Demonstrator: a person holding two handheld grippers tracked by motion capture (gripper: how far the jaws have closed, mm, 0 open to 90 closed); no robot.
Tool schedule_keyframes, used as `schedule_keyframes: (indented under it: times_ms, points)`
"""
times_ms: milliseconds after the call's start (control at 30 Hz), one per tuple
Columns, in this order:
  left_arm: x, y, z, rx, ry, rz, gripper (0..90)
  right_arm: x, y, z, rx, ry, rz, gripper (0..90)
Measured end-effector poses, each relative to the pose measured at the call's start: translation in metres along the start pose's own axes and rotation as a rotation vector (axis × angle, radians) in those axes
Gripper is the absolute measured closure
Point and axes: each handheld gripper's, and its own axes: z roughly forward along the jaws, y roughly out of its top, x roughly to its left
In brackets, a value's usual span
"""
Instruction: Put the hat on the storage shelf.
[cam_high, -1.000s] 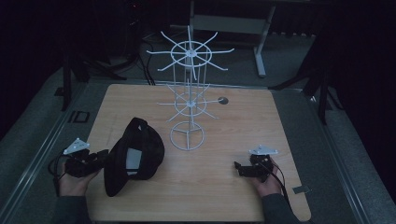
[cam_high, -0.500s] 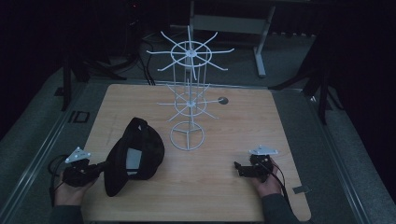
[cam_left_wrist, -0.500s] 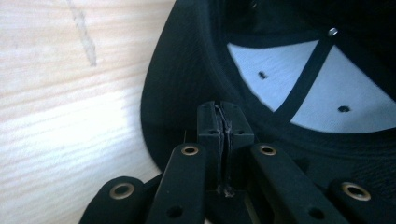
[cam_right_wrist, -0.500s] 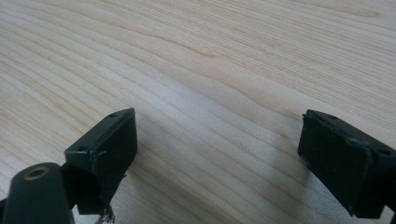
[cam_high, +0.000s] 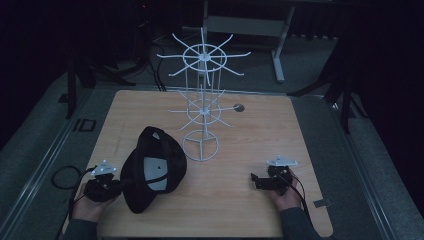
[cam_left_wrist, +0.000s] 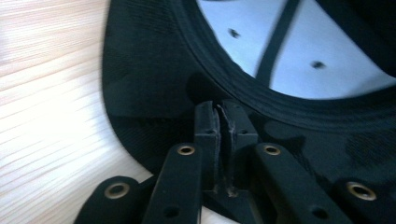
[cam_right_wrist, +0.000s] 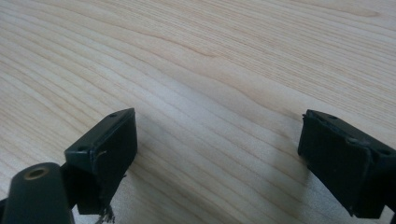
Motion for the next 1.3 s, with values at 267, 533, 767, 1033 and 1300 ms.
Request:
schedule_keyframes:
  times_ms: [267, 533, 767, 1033, 1300]
  points:
    - [0.004, 0.02, -0.013, -0.14, 0.074, 0.005, 56.4, 0.0, 0.0, 0.0, 0.0, 0.0, 0.0, 11.7]
    - [0.043, 0.037, 0.012, -0.1, -0.044, -0.074, 20.2, 0.0, 0.0, 0.0, 0.0, 0.0, 0.0, 11.7]
    - [0.04, 0.038, 0.023, -0.045, -0.06, -0.037, 32.0, 0.0, 0.0, 0.0, 0.0, 0.0, 0.0, 11.7]
    - [0.038, 0.034, 0.01, -0.086, -0.097, -0.04, 34.9, 0.0, 0.0, 0.0, 0.0, 0.0, 0.0, 11.6]
    - [0.028, 0.029, 0.005, -0.065, -0.175, 0.012, 40.9, 0.0, 0.0, 0.0, 0.0, 0.0, 0.0, 11.7]
